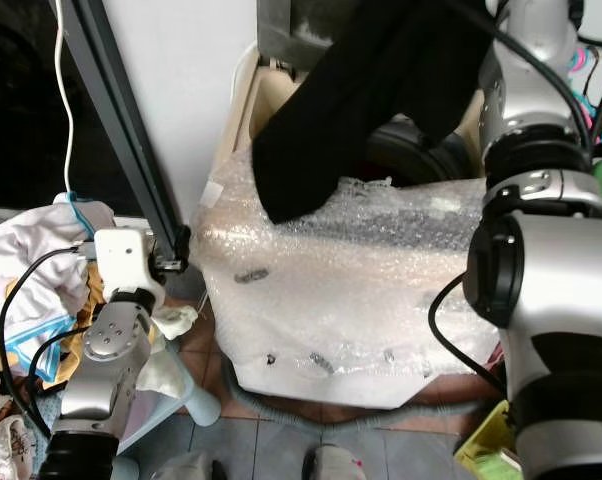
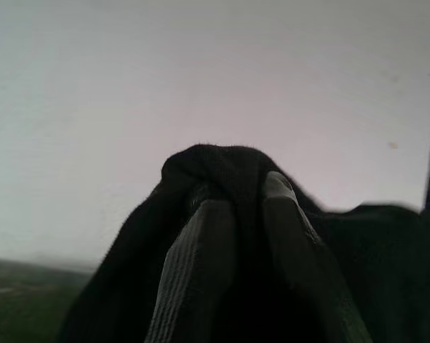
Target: Clothes washing
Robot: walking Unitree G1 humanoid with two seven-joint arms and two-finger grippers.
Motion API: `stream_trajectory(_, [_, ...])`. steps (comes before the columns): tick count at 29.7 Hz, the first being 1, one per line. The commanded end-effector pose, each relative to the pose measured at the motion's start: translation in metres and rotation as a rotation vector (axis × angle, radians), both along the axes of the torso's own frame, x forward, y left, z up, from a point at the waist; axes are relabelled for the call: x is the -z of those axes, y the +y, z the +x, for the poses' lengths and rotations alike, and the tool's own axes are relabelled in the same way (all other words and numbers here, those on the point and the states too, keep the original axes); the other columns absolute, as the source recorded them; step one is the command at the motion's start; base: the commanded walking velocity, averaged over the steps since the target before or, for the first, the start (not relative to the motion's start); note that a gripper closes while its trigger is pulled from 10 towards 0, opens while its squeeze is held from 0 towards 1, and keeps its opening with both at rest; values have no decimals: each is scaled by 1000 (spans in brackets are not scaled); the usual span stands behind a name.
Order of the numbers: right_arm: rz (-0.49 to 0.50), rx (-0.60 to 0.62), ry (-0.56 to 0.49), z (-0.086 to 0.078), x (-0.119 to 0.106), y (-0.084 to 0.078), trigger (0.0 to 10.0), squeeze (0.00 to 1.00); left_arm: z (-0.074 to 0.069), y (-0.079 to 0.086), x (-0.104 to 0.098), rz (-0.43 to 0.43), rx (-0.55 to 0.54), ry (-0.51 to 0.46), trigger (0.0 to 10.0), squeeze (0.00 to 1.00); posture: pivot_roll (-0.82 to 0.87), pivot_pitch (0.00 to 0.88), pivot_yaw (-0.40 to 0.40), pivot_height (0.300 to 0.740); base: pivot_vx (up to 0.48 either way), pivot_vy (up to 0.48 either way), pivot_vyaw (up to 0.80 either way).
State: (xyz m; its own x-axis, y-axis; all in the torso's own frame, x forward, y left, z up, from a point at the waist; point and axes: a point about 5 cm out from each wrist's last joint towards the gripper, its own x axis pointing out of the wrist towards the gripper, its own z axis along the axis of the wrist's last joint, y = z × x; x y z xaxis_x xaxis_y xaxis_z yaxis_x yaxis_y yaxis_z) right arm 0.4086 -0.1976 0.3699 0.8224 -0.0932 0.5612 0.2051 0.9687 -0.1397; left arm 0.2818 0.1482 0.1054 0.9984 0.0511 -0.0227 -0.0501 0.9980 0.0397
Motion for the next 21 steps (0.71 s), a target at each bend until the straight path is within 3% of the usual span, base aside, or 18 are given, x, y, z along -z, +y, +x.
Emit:
stream_trajectory(1, [-56, -115, 81, 5, 26, 16, 10000, 725, -2, -2, 0, 13, 5, 0, 10000, 0, -1, 0, -19, 740, 0, 0, 0])
stream_trajectory(2, [-66, -159, 122, 7, 38, 21, 10000, 725, -2, -3, 0, 13, 6, 1, 10000, 0, -1, 0, -19, 740, 0, 0, 0])
stream_trajectory(3, [-73, -206, 160, 8, 49, 27, 10000, 1000, -2, -3, 0, 14, 6, 1, 10000, 0, -4, 0, -17, 740, 0, 0, 0])
stream_trajectory(4, [-98, -319, 238, 9, 73, 40, 10000, 1000, -2, -3, 0, 15, 8, -1, 10000, 0, -4, 0, -17, 740, 0, 0, 0])
stream_trajectory(10, [-348, -475, 369, -4, 133, 62, 10000, 1000, 0, -3, 0, 36, -11, -4, 10000, 0, -19, 0, -15, 740, 0, 0, 0])
stream_trajectory(18, [-283, -541, 449, -22, 178, 67, 10000, 1000, 1, -2, 0, 49, -35, -1, 10000, 0, -22, 0, -17, 740, 0, 0, 0])
stream_trajectory(21, [-206, -526, 438, -33, 188, 66, 10000, 1000, 0, -2, -1, 54, -40, -5, 10000, 0, -15, 0, -20, 740, 0, 0, 0])
